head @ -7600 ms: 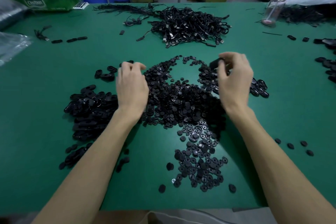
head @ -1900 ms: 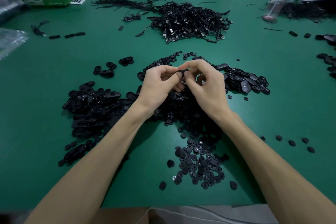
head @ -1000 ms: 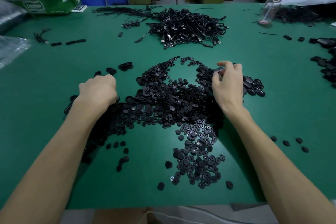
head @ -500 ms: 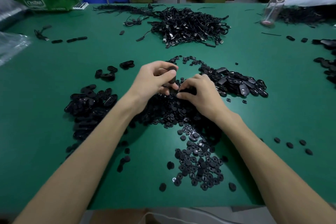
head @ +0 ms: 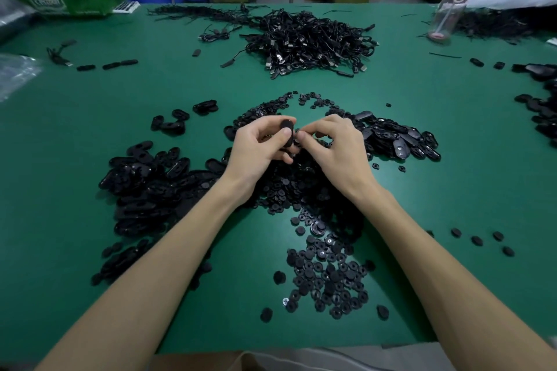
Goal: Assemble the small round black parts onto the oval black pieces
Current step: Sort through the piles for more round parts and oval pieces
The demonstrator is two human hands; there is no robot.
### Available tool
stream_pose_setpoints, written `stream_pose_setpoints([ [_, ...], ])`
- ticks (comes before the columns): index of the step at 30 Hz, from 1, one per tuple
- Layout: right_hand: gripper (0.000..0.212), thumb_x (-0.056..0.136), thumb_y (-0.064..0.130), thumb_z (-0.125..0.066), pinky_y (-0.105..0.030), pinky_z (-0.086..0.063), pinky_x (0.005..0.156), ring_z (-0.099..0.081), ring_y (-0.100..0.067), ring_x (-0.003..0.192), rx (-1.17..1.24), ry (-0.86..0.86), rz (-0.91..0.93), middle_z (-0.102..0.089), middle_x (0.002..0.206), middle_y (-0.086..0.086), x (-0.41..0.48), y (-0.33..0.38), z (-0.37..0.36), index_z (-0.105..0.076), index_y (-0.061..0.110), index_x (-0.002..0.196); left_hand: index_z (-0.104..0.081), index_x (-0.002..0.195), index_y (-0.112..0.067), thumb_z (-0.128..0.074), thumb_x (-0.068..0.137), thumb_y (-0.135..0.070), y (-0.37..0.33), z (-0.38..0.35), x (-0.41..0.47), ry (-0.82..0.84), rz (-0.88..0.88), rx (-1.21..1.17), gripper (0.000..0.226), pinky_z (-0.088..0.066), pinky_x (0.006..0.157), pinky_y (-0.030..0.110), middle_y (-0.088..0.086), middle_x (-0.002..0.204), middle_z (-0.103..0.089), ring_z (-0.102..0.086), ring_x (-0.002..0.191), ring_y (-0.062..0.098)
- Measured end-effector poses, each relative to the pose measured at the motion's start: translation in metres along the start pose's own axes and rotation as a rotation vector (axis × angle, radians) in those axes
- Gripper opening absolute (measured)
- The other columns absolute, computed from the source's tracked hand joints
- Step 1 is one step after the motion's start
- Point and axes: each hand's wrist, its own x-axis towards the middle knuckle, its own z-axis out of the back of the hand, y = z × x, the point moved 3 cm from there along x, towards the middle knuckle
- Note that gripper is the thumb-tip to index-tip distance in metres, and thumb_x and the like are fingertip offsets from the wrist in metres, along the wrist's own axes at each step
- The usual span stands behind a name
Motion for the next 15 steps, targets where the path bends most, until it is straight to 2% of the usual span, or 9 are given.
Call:
stream_pose_setpoints([
  [2,0.013,0.098,0.027,-0.068,-0.044,-0.045,0.097,-0.058,-0.022,0.102,0.027,-0.024,0.003,-0.068,0.098,0.001,-0.0005,0.001,0.0015,-0.079,0.02,0.1,-0.07,0.122,-0.001,-0.063,0.1,-0.002,0.0014,0.0001,-0.0008,-0.004,-0.009,0.017,0.022,-0.058,0.065,0.028,0.01,0.098,-0.073,-0.07,0.074,0.022],
  [4,0.012,0.098,0.022,-0.069,-0.031,-0.049,0.086,-0.063,-0.015,0.09,0.073,-0.05,0.015,-0.071,0.092,0.002,-0.001,0.002,0.0033,-0.078,0.016,0.1,-0.071,0.121,-0.002,-0.065,0.1,-0.003,0.0026,0.0006,-0.0006,-0.013,-0.013,0.033,0.022,-0.057,0.064,0.027,0.003,0.095,-0.074,-0.07,0.073,0.021],
  [6,0.012,0.098,0.019,-0.068,-0.015,-0.046,0.075,-0.063,-0.007,0.082,0.084,-0.06,0.023,-0.073,0.089,0.006,-0.0015,0.0028,0.0036,-0.078,0.014,0.102,-0.072,0.118,-0.004,-0.067,0.099,-0.004,0.0032,0.0009,0.0,-0.027,-0.015,0.051,0.02,-0.056,0.061,0.026,-0.002,0.091,-0.075,-0.07,0.072,0.019],
  [7,0.012,0.098,0.018,-0.068,-0.011,-0.043,0.073,-0.064,-0.007,0.082,0.087,-0.059,0.025,-0.073,0.089,0.007,-0.0016,0.0029,0.0032,-0.078,0.014,0.103,-0.072,0.116,-0.005,-0.068,0.098,-0.005,0.0034,0.0007,0.0,-0.031,-0.018,0.06,0.018,-0.054,0.059,0.025,-0.001,0.089,-0.076,-0.07,0.073,0.018],
  [12,0.014,0.095,0.011,-0.067,-0.011,-0.043,0.073,-0.066,-0.006,0.085,0.145,-0.064,0.032,-0.074,0.089,0.007,-0.0037,0.006,0.0014,-0.077,0.016,0.105,-0.075,0.111,-0.009,-0.069,0.097,-0.007,0.0053,0.0021,0.0012,-0.033,-0.03,0.097,0.015,-0.052,0.058,0.023,0.004,0.081,-0.074,-0.064,0.072,0.021],
  [15,0.015,0.094,0.008,-0.068,-0.011,-0.044,0.074,-0.067,-0.005,0.087,0.178,-0.082,0.034,-0.075,0.09,0.008,-0.0034,0.0075,0.0034,-0.076,0.016,0.104,-0.075,0.115,-0.006,-0.069,0.097,-0.005,0.0062,0.0024,0.0015,-0.021,-0.032,0.105,0.019,-0.052,0.061,0.023,0.005,0.087,-0.076,-0.067,0.074,0.016],
])
